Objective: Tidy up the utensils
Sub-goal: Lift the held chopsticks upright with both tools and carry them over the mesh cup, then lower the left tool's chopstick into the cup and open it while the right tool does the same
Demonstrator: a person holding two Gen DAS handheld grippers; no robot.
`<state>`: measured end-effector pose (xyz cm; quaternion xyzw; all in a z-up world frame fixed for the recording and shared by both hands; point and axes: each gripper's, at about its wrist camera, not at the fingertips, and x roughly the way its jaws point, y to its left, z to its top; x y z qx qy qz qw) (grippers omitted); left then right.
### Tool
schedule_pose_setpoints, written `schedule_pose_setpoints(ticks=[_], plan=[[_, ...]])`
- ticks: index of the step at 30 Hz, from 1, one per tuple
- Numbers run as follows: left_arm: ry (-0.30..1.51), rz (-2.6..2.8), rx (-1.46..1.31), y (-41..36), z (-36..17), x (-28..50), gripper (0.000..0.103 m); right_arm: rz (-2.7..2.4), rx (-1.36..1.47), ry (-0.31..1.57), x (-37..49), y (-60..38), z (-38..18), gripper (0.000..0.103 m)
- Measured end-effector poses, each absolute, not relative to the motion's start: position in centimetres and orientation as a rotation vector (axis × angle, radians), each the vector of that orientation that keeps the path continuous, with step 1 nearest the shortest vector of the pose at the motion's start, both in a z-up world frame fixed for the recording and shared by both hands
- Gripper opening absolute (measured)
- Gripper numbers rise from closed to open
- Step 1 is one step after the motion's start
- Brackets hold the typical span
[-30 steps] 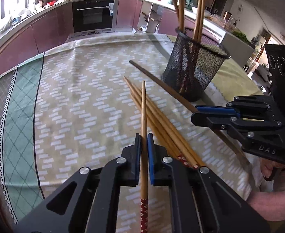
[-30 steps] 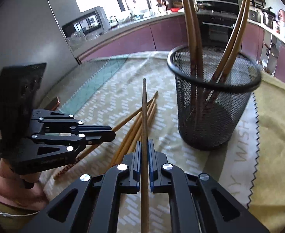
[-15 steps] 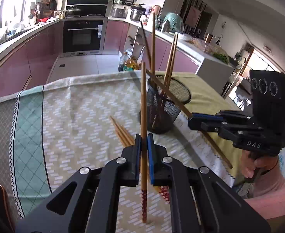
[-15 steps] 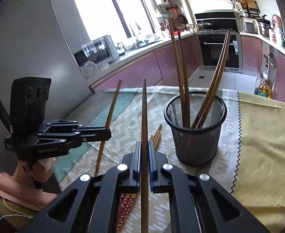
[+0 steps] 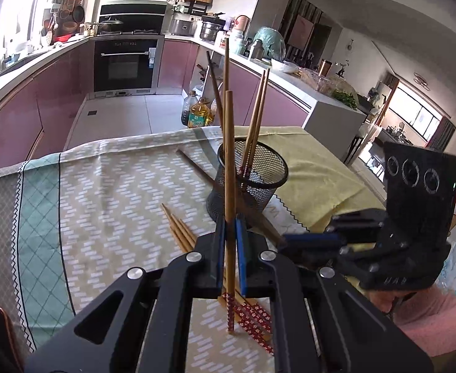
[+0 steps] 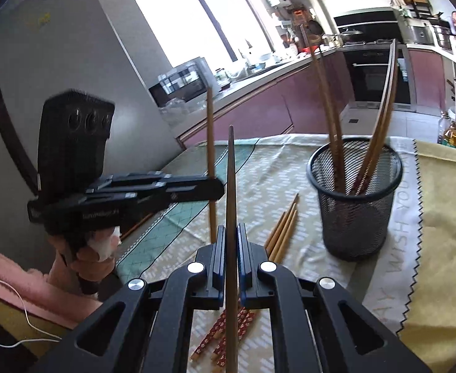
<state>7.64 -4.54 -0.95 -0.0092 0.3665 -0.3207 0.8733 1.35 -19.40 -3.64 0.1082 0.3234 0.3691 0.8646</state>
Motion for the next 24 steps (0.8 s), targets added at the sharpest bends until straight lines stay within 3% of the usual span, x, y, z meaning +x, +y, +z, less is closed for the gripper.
schedule_pose_setpoints(ticks=[8, 24], plan=[[0.758, -0.684, -0.017, -4.9, -0.3, 7.4, 0.007, 0.76, 0.212, 0.671, 1.0, -19.2, -3.5, 0.006], [0.635, -0.71, 0.008, -5.6, 5.1, 8.0, 0.007, 0.58, 0.179, 0.482, 1.0, -24.0, 3.3, 0.006]])
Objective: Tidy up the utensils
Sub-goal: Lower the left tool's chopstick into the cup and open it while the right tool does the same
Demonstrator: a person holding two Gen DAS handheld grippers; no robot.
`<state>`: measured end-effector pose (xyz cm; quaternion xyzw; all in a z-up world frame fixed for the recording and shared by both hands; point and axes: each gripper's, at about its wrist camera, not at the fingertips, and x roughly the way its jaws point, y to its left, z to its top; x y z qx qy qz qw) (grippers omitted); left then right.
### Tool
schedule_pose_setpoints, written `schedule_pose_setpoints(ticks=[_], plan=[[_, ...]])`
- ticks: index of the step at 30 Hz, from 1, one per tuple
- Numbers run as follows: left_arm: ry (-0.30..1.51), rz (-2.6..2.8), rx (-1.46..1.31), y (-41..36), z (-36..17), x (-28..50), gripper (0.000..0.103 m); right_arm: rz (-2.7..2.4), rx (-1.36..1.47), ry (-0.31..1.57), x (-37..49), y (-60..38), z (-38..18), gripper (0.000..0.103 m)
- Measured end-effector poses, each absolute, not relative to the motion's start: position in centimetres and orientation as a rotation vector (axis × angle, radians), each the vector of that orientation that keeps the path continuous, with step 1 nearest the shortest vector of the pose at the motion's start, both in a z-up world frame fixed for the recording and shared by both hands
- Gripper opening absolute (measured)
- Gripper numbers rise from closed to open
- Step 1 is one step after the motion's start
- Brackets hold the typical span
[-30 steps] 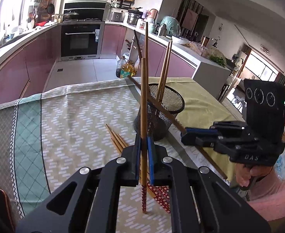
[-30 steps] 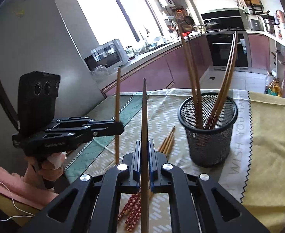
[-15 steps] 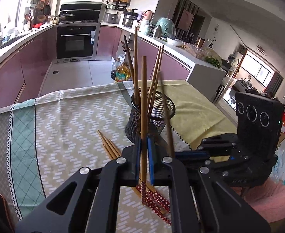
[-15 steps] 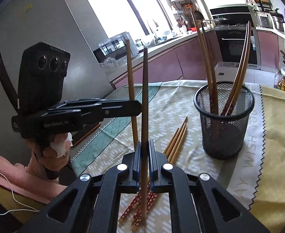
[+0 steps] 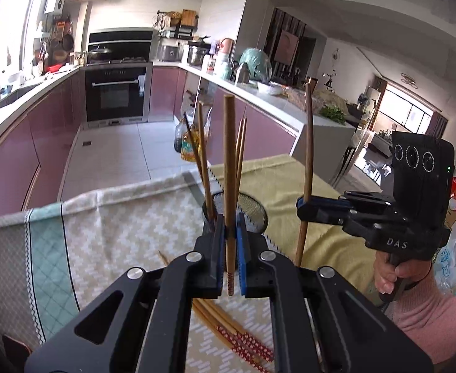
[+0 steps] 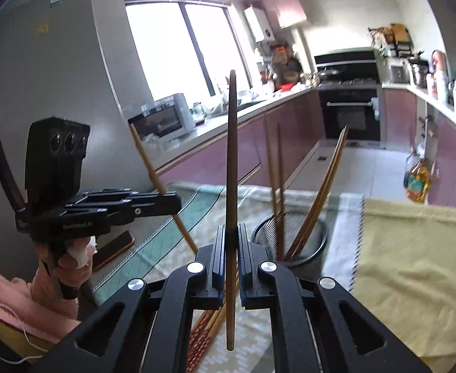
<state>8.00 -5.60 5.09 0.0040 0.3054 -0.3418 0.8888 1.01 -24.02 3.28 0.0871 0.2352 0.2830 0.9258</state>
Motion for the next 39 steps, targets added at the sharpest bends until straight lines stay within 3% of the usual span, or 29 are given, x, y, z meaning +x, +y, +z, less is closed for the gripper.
schedule_pose_setpoints(ticks=[18, 39], plan=[[0.512, -0.709, 0.016, -7.7, 11.2, 10.3, 0.007, 0.479, 0.213, 0.352, 5.6, -26.2, 6.8, 0.006], [0.746, -0.688, 0.15, -11.5, 4.5, 14.0, 0.007, 0.442, 0.196, 0.59, 10.0, -24.6, 0.5, 0.006]])
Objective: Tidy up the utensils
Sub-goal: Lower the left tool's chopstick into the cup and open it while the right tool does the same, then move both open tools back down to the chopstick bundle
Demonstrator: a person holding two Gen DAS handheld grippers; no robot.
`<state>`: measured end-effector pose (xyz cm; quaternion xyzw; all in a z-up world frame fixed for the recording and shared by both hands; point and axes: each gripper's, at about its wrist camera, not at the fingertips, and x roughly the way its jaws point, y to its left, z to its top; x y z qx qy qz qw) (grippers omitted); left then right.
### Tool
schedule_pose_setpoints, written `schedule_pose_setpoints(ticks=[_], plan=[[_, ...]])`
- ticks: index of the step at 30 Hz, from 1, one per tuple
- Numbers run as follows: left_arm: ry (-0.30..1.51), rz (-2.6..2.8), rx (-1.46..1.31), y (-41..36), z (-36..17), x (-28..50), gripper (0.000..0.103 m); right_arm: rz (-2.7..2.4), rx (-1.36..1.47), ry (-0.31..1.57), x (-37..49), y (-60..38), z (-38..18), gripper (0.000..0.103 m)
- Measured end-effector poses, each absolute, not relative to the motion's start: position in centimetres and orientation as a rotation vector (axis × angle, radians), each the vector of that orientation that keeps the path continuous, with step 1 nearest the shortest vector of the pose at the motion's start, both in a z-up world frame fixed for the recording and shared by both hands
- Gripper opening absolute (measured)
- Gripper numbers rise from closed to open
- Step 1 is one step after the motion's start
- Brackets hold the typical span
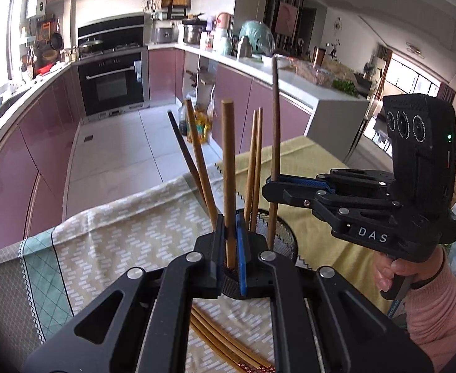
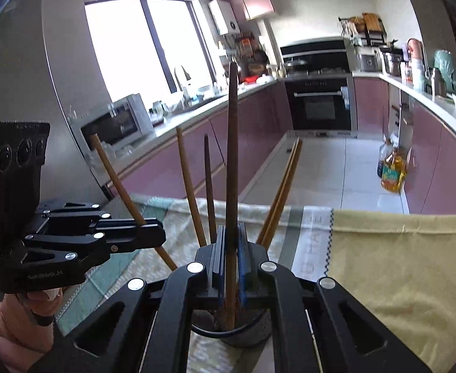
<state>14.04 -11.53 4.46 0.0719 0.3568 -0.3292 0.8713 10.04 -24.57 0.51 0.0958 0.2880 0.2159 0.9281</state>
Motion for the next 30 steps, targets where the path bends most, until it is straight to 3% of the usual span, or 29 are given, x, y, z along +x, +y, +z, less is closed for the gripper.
schedule_pose_setpoints(ticks=[18, 22, 30], plan=[[0.816, -0.638, 0.134, -12.6, 1.4, 17.8, 0.012, 0.452, 0.221, 0.625, 10.7, -24.6, -0.1, 0.01], [0.795, -0.632, 0.11, -11.9, 1.4, 17.4, 0.023, 0.454, 0.223, 0.617, 10.2, -24.7, 0.0, 0.016], [0.732, -0.598, 0.096, -10.3, 1.1, 15.1, 0.036, 0.463, 0.222, 0.604, 9.1, -24.5, -0.2, 0.029]])
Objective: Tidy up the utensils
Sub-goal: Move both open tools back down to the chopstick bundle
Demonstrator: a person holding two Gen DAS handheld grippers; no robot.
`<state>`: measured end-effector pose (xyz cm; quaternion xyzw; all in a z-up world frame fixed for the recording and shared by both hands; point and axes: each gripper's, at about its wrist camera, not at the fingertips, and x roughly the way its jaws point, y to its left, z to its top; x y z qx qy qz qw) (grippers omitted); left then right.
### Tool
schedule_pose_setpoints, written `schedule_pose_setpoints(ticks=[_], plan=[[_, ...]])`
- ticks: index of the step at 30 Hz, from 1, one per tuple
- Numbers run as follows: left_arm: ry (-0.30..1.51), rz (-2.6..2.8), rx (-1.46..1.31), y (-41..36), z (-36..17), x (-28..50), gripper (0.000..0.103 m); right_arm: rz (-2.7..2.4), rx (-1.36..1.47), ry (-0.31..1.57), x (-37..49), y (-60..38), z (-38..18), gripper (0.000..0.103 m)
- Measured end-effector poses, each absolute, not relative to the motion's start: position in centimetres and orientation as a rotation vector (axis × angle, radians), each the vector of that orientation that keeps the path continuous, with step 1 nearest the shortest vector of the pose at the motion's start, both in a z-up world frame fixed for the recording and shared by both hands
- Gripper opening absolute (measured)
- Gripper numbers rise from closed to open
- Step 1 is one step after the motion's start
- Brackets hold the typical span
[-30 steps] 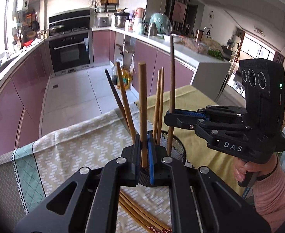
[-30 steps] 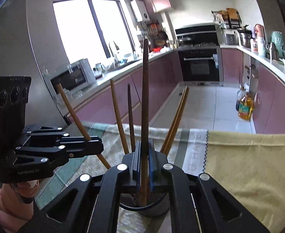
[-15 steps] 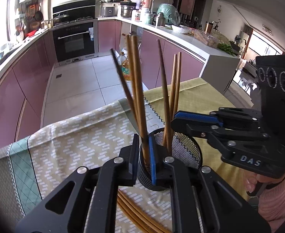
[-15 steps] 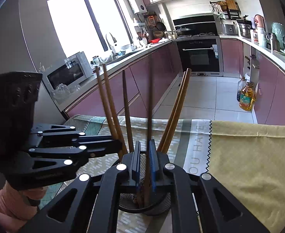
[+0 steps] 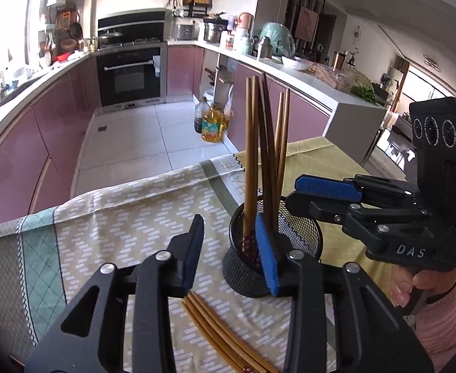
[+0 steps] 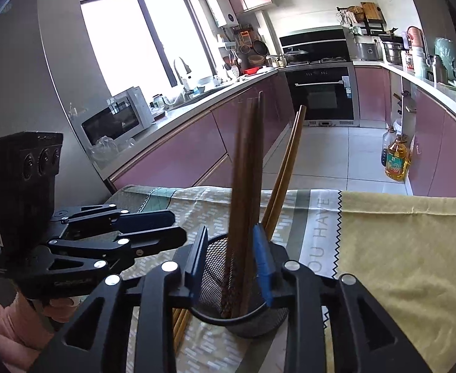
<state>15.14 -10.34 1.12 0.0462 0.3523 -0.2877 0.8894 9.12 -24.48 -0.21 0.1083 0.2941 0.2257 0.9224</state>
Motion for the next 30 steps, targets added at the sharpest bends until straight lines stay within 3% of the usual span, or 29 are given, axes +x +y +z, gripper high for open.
schedule_pose_setpoints(ticks=[15, 19, 23, 30], plan=[[0.707, -0.537, 0.056, -6.5, 0.0, 11.1, 0.052, 0.513, 0.191, 0.574, 5.3, -23.3, -0.1, 0.046], [0.707, -0.509, 0.054, -5.7, -0.7, 10.0, 0.065, 0.536, 0.182, 0.565, 4.2, -22.9, 0.0, 0.051], [0.713, -0.482, 0.055, -5.0, -1.6, 8.9, 0.067, 0.553, 0.167, 0.566, 3.2, -22.2, -0.3, 0.057], [0.723, -0.479, 0.039, -4.1, -2.8, 7.4, 0.069, 0.582, 0.169, 0.611, 2.5, -20.7, -2.1, 0.058]])
